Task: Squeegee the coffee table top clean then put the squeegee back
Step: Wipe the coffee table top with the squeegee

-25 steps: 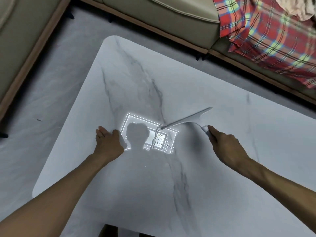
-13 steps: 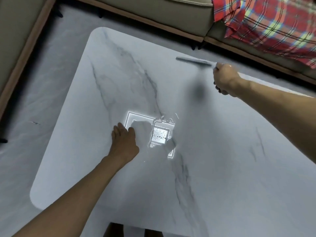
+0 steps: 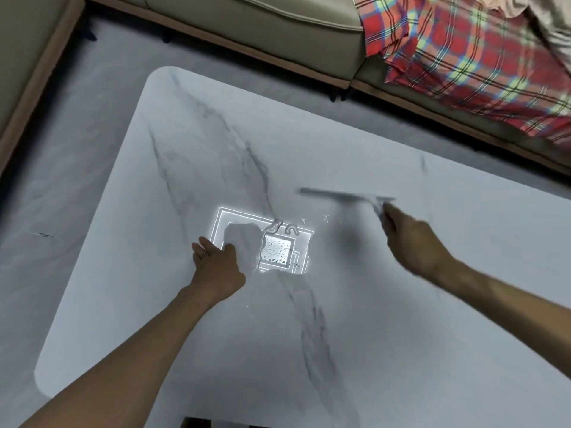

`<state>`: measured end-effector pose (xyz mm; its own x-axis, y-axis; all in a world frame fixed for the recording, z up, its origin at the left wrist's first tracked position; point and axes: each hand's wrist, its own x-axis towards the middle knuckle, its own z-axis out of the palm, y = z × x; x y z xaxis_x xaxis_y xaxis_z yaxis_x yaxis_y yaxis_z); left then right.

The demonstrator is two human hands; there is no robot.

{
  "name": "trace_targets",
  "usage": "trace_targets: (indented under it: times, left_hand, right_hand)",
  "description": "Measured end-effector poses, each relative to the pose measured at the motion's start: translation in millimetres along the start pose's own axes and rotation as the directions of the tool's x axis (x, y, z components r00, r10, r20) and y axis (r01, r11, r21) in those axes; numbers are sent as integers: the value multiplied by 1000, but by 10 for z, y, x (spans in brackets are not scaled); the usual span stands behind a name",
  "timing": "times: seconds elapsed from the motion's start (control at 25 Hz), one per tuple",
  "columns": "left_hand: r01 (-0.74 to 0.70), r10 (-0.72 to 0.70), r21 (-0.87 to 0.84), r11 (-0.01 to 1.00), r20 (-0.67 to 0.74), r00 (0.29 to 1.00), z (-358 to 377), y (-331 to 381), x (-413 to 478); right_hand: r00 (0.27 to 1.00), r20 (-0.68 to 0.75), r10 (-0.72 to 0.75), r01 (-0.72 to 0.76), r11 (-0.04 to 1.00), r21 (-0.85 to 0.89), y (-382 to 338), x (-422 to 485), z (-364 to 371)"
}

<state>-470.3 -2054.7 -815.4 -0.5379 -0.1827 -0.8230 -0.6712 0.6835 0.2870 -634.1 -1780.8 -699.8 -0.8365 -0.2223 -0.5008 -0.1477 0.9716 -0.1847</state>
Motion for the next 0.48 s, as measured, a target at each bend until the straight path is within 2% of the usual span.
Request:
trace_targets:
  times: [0.12, 0.24, 0.32, 0.4, 0.48]
  left_hand:
    - [-8, 8, 15, 1000, 0, 1000, 4, -3, 14]
    - [2, -2, 38, 999, 1, 1000, 3, 0, 36]
    - [0, 1, 58, 998, -9, 1000, 15, -10, 43]
    - [-10, 12, 77, 997, -21, 1000, 34, -25, 32]
    - [-19, 21, 81, 997, -25, 999, 38, -33, 18]
  right_hand:
    - [991, -88, 103, -86, 980, 178, -290, 755, -180]
    - [978, -116, 173, -149, 970, 192, -682, 1387, -133]
    - [978, -107, 178, -153, 966, 206, -954, 1460, 52]
    - [987, -124, 105, -86, 985, 150, -1108, 1265, 265]
    - [991, -123, -47, 55, 997, 58, -1105, 906, 456]
